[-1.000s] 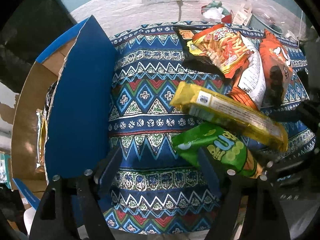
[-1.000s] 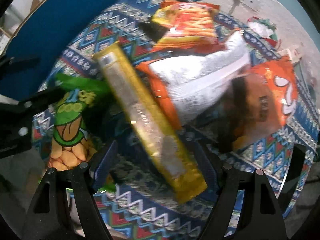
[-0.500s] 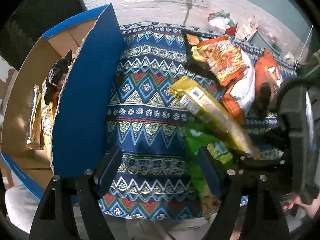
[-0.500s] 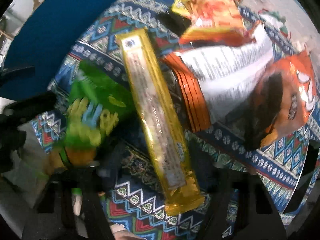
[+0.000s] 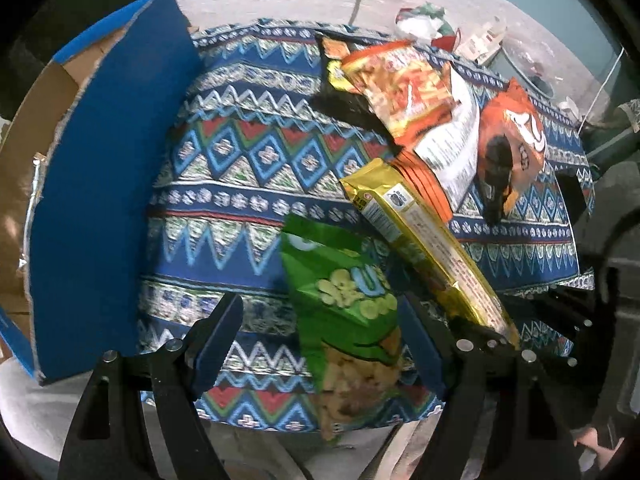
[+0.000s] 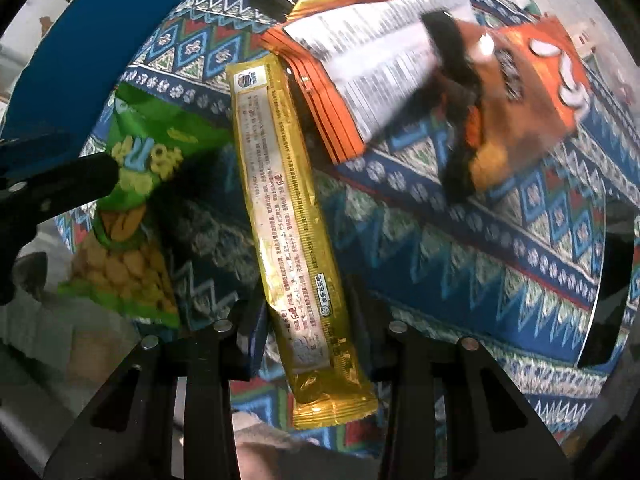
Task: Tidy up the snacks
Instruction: 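Grasp the green bean snack bag with the left tool while the right tool grasps the gold bar pack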
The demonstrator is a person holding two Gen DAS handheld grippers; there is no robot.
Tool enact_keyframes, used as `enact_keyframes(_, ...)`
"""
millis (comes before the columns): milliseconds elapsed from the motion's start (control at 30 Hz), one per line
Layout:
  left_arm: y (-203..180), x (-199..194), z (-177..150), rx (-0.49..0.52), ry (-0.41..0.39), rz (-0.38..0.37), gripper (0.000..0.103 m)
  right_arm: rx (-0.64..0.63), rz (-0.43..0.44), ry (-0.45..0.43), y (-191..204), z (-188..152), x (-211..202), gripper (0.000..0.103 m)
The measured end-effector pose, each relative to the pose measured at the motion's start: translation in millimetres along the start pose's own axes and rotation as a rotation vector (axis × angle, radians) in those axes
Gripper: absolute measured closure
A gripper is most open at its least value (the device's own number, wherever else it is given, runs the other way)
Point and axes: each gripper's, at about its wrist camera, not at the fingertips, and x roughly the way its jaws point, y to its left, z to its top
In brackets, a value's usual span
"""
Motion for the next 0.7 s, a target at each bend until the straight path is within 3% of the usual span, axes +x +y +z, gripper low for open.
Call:
enact_keyframes(167,-19,18,-2,0.078,0.026,0.070,0.022,0.025,0.022,-0.010,-13,-19,-5,0.067)
enact_keyframes(333,-20,34,-1,0.088,0.050,0.069,0.022,0.015,0.026,-0.022,-17,-18,-8,0.063)
enact_keyframes(433,-16,39,-1,0.092,0.046,0.058,0.023,0.001,0.025,-0.039,-13,-1,-9,0.062)
enact_keyframes(467,-13,40,-2,0.093,0.044,0.050,0.025,-0.006,0.026,-0.044,-12,1,-8,0.062)
enact_keyframes(567,-4,45,-3,0.088,0.059,0.039,0.055,-0.030,0.016,-0.055,-4,12,-3,0.062)
enact_keyframes(700,7,45,-9,0.101,0.048,0.027,0.066,-0.061,0.009,-0.060,4,23,6,0.060)
